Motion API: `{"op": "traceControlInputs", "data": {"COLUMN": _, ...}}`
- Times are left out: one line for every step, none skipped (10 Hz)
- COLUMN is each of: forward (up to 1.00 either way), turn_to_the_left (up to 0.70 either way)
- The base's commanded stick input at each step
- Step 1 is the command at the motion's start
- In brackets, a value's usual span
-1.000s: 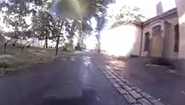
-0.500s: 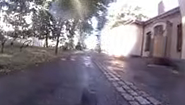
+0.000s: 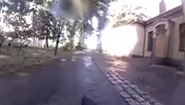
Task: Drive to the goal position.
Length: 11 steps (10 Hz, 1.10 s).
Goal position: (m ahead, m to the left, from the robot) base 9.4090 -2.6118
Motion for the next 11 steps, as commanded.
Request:
{"op": "traceControlInputs", "data": {"forward": 0.50, "turn_to_the_left": 0.00}}
{"op": "traceControlInputs", "data": {"forward": 0.50, "turn_to_the_left": 0.00}}
{"op": "traceControlInputs", "data": {"forward": 0.50, "turn_to_the_left": 0.00}}
{"op": "traceControlInputs", "data": {"forward": 0.50, "turn_to_the_left": 0.00}}
{"op": "traceControlInputs", "data": {"forward": 0.50, "turn_to_the_left": 0.00}}
{"op": "traceControlInputs", "data": {"forward": 0.50, "turn_to_the_left": 0.00}}
{"op": "traceControlInputs", "data": {"forward": 0.50, "turn_to_the_left": 0.00}}
{"op": "traceControlInputs", "data": {"forward": 0.50, "turn_to_the_left": 0.00}}
{"op": "traceControlInputs", "data": {"forward": 0.50, "turn_to_the_left": 0.00}}
{"op": "traceControlInputs", "data": {"forward": 0.50, "turn_to_the_left": 0.00}}
{"op": "traceControlInputs", "data": {"forward": 0.50, "turn_to_the_left": 0.00}}
